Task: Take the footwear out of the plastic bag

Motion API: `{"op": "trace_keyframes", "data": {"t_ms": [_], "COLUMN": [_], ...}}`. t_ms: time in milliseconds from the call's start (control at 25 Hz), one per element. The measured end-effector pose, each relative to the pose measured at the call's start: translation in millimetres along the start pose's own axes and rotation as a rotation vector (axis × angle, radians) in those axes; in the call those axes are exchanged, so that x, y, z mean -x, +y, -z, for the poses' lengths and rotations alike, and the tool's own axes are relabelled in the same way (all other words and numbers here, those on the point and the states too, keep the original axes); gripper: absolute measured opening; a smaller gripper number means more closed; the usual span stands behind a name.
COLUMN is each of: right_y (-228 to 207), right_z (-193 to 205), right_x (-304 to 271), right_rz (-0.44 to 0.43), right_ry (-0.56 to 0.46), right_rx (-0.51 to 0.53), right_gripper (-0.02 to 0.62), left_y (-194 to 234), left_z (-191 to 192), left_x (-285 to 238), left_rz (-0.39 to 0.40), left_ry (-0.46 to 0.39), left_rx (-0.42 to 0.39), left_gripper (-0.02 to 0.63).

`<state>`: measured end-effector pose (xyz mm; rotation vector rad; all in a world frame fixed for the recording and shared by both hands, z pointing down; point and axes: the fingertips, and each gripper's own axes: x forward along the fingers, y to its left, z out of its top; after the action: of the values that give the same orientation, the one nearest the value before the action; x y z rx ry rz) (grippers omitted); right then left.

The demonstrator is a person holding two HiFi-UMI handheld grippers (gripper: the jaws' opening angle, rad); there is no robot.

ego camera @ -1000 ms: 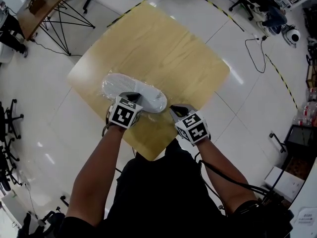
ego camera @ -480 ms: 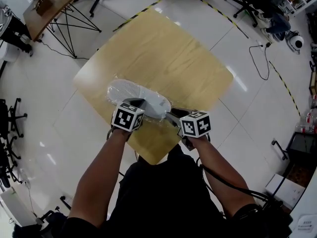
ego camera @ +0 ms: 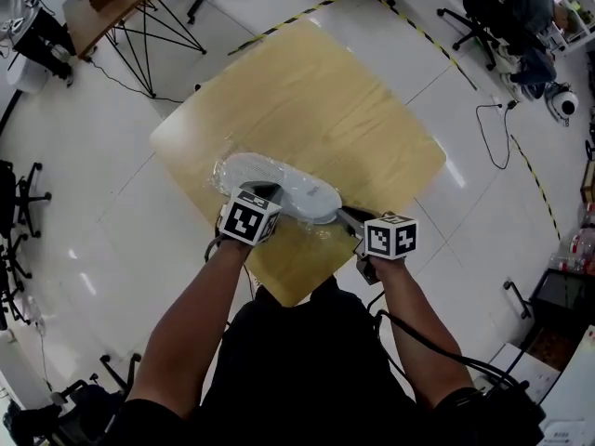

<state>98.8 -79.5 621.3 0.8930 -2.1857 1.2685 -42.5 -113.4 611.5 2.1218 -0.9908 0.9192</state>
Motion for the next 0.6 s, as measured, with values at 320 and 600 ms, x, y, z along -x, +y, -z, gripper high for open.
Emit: {"op": "trace_keyframes", "data": {"t_ms": [320, 600], "right_y": [-15.1, -13.7], "right_z": [6.2, 3.5], "right_x": [16.8, 15.0], "right_rz": [0.049, 0.088], "right_ry": [0.010, 0.010], "right_rx": [0.003, 0.044], "right_gripper": [0.043, 0.043], "left_y": [56.0, 130.0], "left_z": [-1.9, 72.2], "left_x": [55.1, 52.9], "left_rz": [-0.197, -0.365], "left_ry": [-0.140, 0.173], "left_rx": [0.041, -0.116], "left_gripper": [0.114, 0.115]}}
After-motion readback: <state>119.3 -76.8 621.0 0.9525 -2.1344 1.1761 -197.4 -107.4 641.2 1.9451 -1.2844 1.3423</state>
